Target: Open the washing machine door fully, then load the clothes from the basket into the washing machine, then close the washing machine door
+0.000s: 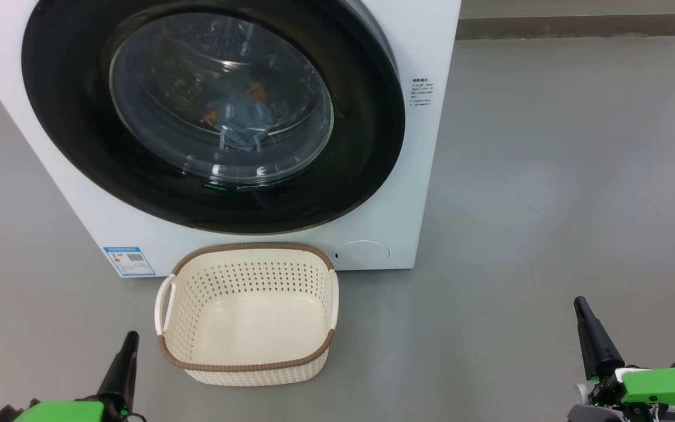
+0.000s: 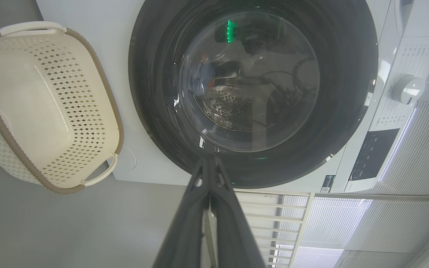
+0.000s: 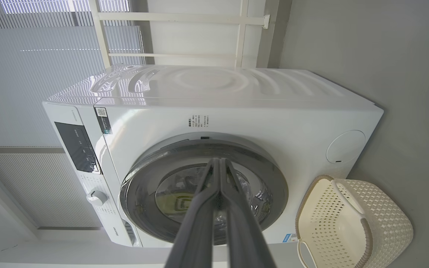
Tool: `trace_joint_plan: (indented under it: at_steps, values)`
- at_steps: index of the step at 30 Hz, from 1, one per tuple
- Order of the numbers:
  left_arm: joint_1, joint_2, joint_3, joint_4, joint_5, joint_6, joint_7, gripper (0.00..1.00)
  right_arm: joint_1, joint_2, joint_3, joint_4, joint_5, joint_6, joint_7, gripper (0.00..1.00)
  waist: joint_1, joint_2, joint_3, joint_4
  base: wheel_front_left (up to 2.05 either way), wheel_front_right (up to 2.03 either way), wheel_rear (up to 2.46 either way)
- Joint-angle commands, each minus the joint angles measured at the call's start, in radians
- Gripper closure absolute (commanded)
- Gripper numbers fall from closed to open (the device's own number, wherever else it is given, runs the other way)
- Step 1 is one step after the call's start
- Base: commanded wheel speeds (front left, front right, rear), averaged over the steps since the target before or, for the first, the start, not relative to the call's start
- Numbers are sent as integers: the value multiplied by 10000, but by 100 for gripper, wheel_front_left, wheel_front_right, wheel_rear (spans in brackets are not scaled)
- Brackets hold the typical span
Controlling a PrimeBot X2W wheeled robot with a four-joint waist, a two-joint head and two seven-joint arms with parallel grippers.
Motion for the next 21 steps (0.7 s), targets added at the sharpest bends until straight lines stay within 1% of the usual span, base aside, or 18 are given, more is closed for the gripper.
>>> trace_joint_plan:
  at_steps: [1,21]
  values:
    - [-452,133,353,-287,-72,-29,68,100,-309,-33,213,-305,31,16,42,100,0,-1,0,0,0,0,0]
    - [-451,133,354,-288,-72,-29,69,100,-309,-33,215,-305,33,16,41,100,0,-1,0,0,0,0,0]
